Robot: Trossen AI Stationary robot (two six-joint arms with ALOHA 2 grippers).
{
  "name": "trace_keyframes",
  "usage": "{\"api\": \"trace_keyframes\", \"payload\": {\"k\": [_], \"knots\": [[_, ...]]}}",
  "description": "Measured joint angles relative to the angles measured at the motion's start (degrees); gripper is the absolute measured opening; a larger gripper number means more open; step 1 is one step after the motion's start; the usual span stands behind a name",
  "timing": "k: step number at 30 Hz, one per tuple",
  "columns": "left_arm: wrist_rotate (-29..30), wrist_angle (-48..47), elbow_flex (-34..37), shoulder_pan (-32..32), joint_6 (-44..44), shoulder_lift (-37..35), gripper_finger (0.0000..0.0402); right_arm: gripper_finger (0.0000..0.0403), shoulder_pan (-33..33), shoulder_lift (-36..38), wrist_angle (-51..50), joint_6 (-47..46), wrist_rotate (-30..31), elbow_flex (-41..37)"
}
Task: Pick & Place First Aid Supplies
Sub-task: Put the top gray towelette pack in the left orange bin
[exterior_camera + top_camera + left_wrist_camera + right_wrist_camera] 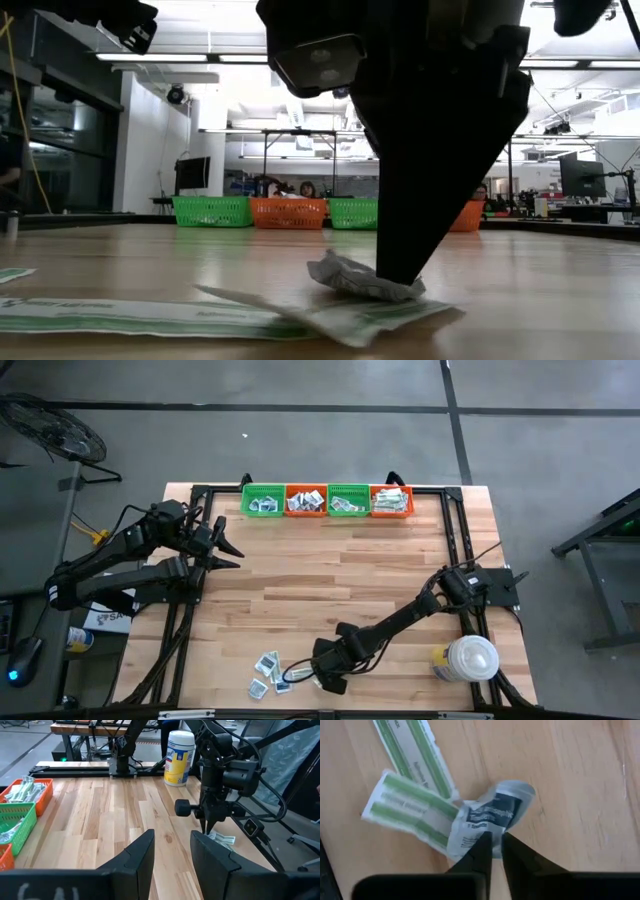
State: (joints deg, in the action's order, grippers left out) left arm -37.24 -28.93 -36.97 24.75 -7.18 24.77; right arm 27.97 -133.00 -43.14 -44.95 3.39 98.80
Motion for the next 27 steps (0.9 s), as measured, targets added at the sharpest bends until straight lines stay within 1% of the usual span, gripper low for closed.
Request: {"api": "trace_keyframes", "payload": {"k": [2,4,10,14,18,24,27], "knots": [[0.0,-0.01,0.0,-0.01,-0.02,-0.01,0.0124,0.0015,0.0,0.1,0.36,-0.5,-0.11,-0.05],[0.0,-0.01,0.0,-0.01,-0.02,0.0,0.0124,0.0005,-0.02,0.3,0.68,-1.16,-0.17,-0.09],[0.0,0.0,0.02,0.0,0.0,0.0,0.0124,0.0003,-0.67,3.3,0.54,-1.56,0.16,-0.54],[0.0,0.02,0.02,0.0,0.0,-0.01,0.0124,0.0003,-1.95,6.31,-1.3,-1.65,3.42,-0.85],[0.0,0.02,0.02,0.0,0.0,0.0,0.0124,0.0002,-3.78,9.7,-0.71,-2.64,5.99,-0.46],[0.0,0.02,0.02,-0.02,0.0,-0.02,0.0124,0.0001,-6.85,13.17,-0.5,-2.49,5.86,-0.5],[-0.02,0.02,0.02,0.0,0.16,-0.01,0.0124,0.0001,-8.51,14.92,0.17,-2.44,8.49,-0.46]]}}
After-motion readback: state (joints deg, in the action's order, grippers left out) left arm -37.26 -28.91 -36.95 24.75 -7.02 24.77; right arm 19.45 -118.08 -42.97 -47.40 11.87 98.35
